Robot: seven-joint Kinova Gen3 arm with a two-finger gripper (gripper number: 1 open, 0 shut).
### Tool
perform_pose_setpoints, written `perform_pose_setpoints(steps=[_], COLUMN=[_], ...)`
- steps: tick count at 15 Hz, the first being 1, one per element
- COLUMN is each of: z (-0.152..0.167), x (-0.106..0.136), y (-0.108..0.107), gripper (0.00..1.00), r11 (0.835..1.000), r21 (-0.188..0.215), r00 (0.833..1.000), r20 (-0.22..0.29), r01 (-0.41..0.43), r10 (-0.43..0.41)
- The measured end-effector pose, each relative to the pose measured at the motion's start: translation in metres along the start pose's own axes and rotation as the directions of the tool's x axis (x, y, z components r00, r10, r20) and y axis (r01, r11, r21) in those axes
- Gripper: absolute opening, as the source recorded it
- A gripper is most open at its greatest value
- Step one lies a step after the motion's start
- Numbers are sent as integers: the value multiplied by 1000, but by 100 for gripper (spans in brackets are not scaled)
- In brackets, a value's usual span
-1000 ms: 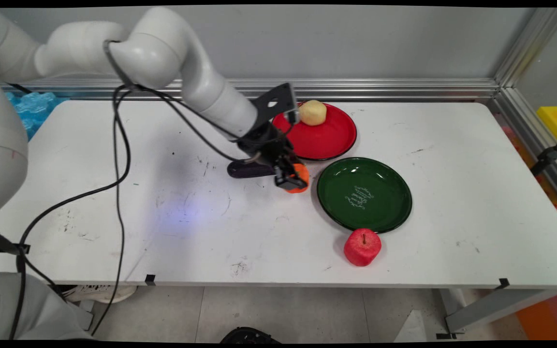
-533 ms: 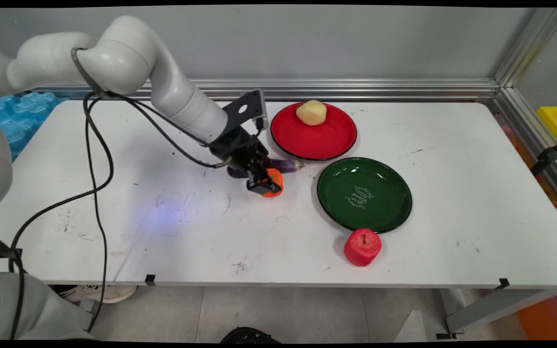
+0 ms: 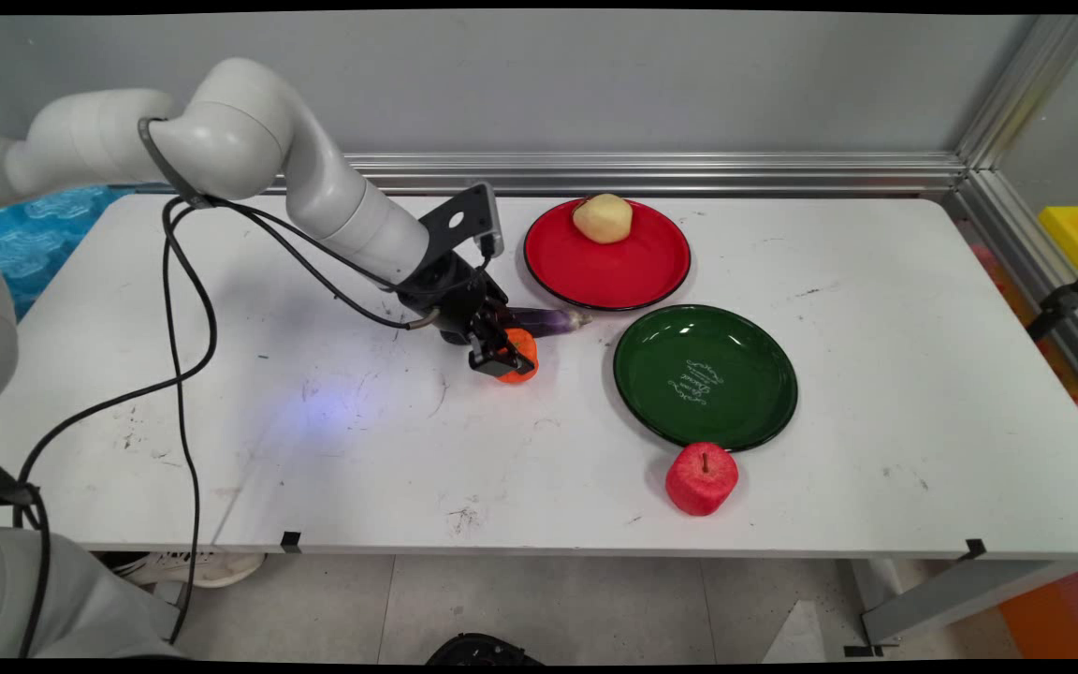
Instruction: Place the picked object on the table
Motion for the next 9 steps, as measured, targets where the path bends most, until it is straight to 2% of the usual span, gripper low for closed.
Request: perform_pose_setpoints(steps=[4, 5, 9], z=[9, 11, 14], x=[-4, -5, -5], y=[-5, -5, -6], gripper=[0, 100, 100], r11=[1000, 1000, 999], r21=[-3, -5, -15], r00=[1000, 1000, 999], r20=[-17, -20, -32], r01=[15, 19, 37], r10=[-15, -19, -38])
